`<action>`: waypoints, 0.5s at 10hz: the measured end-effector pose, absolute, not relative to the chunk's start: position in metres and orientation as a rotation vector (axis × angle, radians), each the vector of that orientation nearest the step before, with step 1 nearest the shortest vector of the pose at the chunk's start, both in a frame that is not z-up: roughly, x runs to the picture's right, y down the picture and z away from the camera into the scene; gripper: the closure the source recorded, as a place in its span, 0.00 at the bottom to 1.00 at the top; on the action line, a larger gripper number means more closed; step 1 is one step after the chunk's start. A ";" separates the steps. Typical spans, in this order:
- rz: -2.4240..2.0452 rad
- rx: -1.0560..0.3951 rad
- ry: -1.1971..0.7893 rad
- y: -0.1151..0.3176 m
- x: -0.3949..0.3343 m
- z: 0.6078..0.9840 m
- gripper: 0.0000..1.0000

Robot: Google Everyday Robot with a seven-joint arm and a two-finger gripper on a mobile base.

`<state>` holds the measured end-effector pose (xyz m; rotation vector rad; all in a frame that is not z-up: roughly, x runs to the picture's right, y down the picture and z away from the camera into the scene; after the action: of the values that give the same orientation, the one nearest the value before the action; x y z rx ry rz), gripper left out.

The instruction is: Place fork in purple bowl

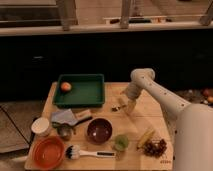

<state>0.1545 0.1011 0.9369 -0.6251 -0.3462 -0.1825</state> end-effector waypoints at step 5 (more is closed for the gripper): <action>-0.134 -0.647 -0.357 0.115 0.163 0.952 0.59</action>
<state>0.1633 0.1145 0.9515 -0.6472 -0.3565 -0.1338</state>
